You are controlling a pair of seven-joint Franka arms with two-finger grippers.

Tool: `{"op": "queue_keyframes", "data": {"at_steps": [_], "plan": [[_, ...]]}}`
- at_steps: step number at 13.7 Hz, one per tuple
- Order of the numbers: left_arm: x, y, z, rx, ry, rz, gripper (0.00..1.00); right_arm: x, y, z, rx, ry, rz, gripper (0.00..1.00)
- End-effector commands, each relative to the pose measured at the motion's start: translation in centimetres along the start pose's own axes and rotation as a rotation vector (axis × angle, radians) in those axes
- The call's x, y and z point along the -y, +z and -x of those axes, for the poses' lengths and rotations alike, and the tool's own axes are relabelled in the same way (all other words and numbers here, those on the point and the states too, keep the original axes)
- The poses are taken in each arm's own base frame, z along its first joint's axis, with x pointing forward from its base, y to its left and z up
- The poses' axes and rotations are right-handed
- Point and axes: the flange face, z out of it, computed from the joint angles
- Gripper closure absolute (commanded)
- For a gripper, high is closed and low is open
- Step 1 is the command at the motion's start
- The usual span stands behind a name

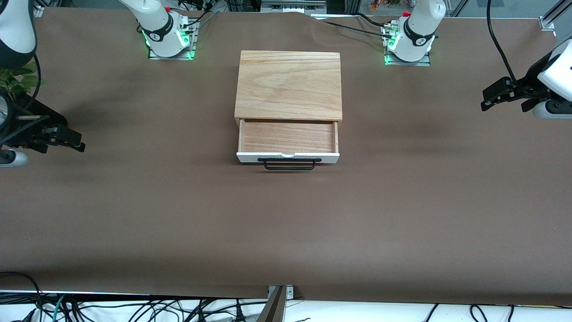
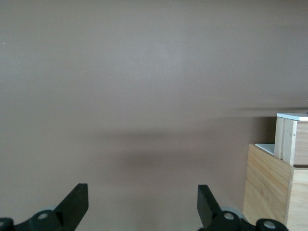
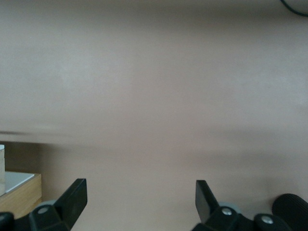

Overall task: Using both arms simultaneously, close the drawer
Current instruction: 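Move the right gripper and the left gripper toward the drawer front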

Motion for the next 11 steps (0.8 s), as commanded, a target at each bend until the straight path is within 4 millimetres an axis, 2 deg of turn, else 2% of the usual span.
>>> {"op": "queue_keyframes", "data": {"at_steps": [1,4,6,8,9,11], "plan": [[-0.9,1.3,-1.2,0.036,0.019,-0.041,0.0,1.2,1.1,-0.7,0.007,-0.024,0.001,0.0],[-1.8,2.0,-1.5,0.049,0.043,-0.027,0.0,5.1,5.9,-2.7,0.038,-0.042,-0.111,0.0],[-3.6,5.0,-2.8,0.111,0.071,0.001,0.0,8.0,9.5,-3.9,0.043,-0.054,-0.17,0.0],[-5.7,6.1,-3.2,0.143,0.058,0.168,0.0,10.4,12.4,-4.9,0.034,-0.079,-0.167,0.0],[-6.5,8.3,-4.2,0.184,0.053,0.223,0.0,12.0,13.9,-5.3,0.03,-0.099,-0.17,0.0],[-8.0,10.1,-6.6,0.171,0.05,0.298,0.0,15.0,16.6,-6.0,0.004,-0.115,-0.203,0.0]]}}
